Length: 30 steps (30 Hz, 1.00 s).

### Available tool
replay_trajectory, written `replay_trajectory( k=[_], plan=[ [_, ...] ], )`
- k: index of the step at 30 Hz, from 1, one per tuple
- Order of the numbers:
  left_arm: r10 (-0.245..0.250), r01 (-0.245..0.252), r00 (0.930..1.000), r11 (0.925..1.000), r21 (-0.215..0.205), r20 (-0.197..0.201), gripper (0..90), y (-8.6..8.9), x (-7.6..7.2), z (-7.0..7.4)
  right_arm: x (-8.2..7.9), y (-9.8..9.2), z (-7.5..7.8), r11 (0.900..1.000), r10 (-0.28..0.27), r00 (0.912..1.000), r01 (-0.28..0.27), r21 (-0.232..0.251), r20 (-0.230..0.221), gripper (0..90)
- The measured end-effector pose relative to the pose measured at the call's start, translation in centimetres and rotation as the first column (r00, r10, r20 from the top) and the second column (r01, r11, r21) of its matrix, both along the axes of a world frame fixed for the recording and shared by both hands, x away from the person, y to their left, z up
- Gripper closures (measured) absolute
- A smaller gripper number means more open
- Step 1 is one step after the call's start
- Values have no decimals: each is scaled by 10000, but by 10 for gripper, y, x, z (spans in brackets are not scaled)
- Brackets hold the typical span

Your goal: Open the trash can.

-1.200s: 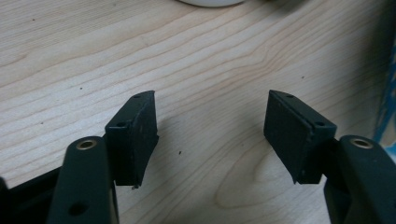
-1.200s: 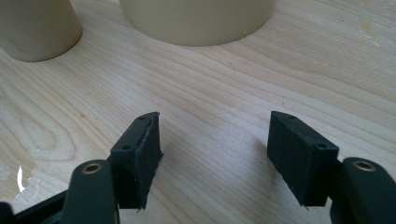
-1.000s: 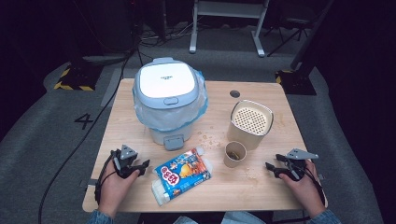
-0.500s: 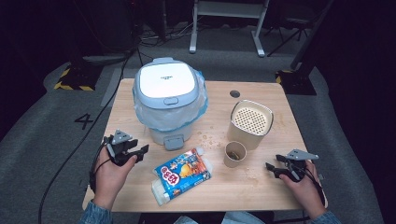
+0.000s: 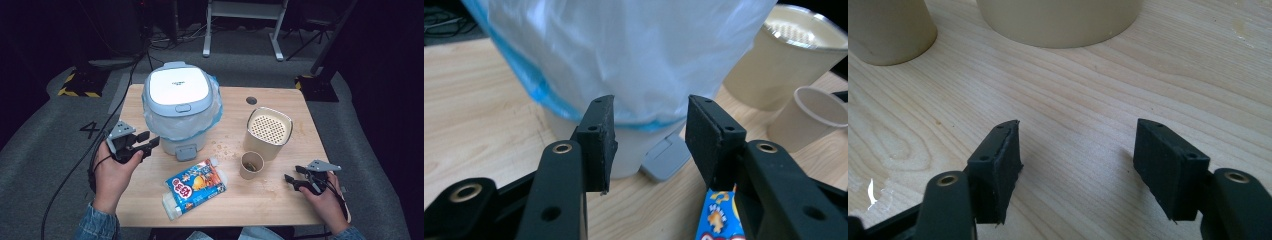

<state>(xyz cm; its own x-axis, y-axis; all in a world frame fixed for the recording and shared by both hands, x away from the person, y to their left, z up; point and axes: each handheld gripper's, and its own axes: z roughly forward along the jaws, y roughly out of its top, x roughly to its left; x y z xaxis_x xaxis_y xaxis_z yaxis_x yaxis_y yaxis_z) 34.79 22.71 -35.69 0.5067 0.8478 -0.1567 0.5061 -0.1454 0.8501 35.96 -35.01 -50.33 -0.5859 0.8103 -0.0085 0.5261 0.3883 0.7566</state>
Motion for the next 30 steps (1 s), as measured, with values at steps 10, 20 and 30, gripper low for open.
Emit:
replay_trajectory(
  k=[10, 20, 30],
  plan=[
    [-728, 724, 9960, 9973, 104, 518, 719, -1, 11, 34, 0, 0, 0, 10000, 0, 10000, 0, 1, 1, 358],
    [-1379, 1376, 9878, 9905, 85, 730, 899, -10, 21, 55, 0, 0, 0, 10000, -3, 10000, 3, 14, -5, 362],
    [-1941, 1947, 9755, 9808, 44, 1038, 900, -26, 35, 78, 0, 0, 0, 10000, -2, 10000, 2, 38, 9, 380]
  ],
)
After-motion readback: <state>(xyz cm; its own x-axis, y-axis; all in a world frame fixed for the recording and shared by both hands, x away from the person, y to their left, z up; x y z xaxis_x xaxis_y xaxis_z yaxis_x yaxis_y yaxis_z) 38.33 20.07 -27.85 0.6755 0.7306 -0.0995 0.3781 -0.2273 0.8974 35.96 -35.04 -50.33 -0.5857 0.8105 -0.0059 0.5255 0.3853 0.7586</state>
